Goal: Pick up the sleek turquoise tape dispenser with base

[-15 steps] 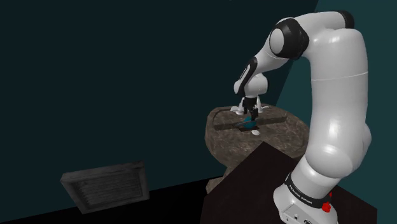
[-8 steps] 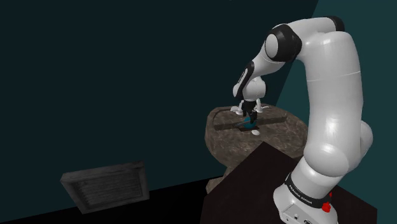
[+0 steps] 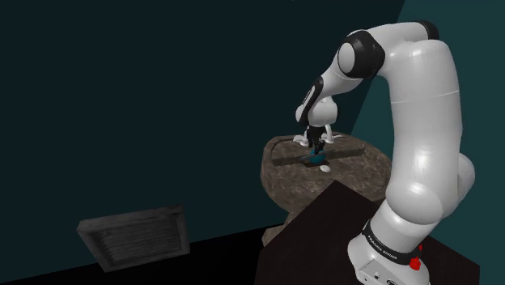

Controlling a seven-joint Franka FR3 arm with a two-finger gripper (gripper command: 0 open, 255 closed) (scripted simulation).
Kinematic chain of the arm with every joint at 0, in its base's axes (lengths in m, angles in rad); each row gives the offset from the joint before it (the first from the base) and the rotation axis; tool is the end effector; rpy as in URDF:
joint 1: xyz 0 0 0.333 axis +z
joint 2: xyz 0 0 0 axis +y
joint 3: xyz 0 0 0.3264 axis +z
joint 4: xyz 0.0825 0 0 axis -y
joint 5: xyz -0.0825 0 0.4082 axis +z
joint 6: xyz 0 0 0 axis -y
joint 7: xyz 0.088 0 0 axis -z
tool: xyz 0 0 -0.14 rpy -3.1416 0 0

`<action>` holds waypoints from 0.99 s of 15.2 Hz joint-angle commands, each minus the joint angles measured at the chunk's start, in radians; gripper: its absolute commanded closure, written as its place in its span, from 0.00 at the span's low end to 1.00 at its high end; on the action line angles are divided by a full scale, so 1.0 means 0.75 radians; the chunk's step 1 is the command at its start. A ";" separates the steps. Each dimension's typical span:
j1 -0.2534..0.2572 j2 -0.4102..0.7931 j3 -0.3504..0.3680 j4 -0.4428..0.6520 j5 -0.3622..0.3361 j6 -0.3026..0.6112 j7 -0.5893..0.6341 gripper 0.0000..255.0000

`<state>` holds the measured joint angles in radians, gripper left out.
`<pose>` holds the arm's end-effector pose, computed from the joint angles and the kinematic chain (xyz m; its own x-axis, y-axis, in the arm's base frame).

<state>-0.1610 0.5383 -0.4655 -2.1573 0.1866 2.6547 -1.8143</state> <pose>0.4629 -0.3556 0.1286 0.4638 0.8739 -0.1455 0.8835 -0.4684 0.0027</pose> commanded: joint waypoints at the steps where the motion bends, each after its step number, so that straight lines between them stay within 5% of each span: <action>1: -0.003 0.110 0.022 -0.005 0.014 0.019 0.004 1.00; 15: 0.094 -0.143 -0.112 -0.042 -0.135 -0.186 0.067 1.00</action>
<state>-0.0947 0.4428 -0.5429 -2.1911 0.0926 2.5282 -1.7667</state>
